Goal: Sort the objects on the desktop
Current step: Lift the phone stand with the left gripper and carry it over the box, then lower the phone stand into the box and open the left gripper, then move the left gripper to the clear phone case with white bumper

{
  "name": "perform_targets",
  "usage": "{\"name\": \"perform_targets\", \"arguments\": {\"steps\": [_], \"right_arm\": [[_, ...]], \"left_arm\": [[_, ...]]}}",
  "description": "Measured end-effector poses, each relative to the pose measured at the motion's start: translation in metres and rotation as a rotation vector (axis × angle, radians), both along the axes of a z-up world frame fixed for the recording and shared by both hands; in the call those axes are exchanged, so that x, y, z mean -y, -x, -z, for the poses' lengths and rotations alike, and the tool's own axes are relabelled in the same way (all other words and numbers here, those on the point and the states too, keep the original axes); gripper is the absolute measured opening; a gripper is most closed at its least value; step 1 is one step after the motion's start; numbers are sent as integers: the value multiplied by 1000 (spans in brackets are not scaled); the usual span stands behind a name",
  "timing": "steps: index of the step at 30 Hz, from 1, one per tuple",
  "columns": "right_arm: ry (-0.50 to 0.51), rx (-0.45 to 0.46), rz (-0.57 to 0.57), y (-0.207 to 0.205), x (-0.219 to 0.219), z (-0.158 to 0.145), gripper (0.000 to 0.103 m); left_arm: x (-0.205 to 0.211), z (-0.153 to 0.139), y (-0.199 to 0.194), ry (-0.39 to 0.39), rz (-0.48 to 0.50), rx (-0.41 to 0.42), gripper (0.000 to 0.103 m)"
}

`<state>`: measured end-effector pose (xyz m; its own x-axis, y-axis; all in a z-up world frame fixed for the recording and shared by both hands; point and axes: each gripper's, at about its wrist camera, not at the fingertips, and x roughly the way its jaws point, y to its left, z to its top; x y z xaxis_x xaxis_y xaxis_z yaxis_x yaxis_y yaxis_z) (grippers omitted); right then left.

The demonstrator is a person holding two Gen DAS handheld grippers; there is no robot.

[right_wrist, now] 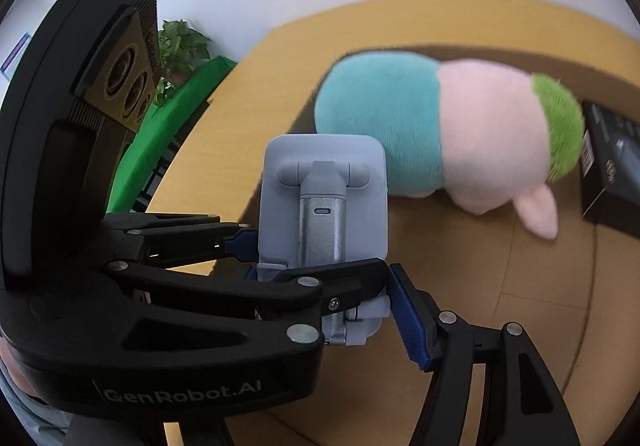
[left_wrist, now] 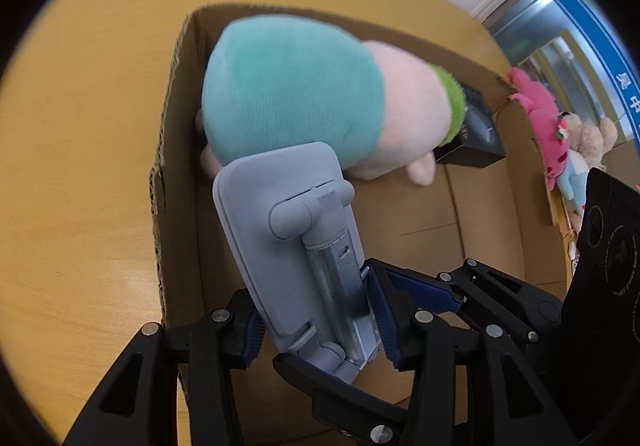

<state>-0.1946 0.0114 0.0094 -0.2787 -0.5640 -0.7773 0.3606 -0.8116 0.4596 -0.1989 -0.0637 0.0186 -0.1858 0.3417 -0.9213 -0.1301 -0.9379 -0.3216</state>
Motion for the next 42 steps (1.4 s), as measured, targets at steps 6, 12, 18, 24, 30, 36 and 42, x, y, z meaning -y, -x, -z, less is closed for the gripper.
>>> {"name": "perform_targets", "arguments": {"steps": [6,12,18,24,30,36,42], "right_arm": [[44,136,27,7,-1,27,64],[53,221,57,9,-2,43,64],[85,291,99,11,-4,57,64],[164,289,86,16,-13,52,71],[48,62,67,-26,-24,4,78],[-159,-260,137,-97,-73,-44,103],[-241,-431,169,-167,-96,-73,102]], "left_arm": [[-1,10,3,147,-2,28,51],[-4,13,4,242,-9,48,56],[-3,4,-2,327,-25,13,59],[10,-16,-17,306,-54,-61,59],[31,-62,-65,261,-126,-290,59],[33,-100,-138,208,-168,-544,66],[-7,-107,-176,180,-143,-657,66]]}}
